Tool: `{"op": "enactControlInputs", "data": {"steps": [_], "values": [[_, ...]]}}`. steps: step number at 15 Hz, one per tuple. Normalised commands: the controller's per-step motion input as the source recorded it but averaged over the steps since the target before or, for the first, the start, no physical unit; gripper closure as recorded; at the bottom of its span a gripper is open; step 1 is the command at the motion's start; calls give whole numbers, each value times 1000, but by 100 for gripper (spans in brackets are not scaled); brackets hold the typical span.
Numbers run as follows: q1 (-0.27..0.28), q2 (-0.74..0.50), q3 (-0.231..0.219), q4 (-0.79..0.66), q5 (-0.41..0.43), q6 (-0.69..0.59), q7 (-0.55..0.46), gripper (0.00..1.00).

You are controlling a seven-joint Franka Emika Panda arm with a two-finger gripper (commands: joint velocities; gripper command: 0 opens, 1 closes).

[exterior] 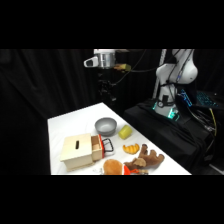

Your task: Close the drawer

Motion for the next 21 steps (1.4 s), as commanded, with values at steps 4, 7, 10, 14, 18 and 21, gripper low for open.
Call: {"op": "enactControlInputs", "data": {"steps": [4,7,10,14,18,21], "values": [[-10,33,46,49,-63,89,195,0],[-6,160,73,80,-108,172,360,0],[15,220,76,52,-136,206,338,0],[47,233,61,41,-138,275,260,0],[56,235,24,19,-143,330,222,0],[50,181,-8,-24,-120,313,185,0]]}}
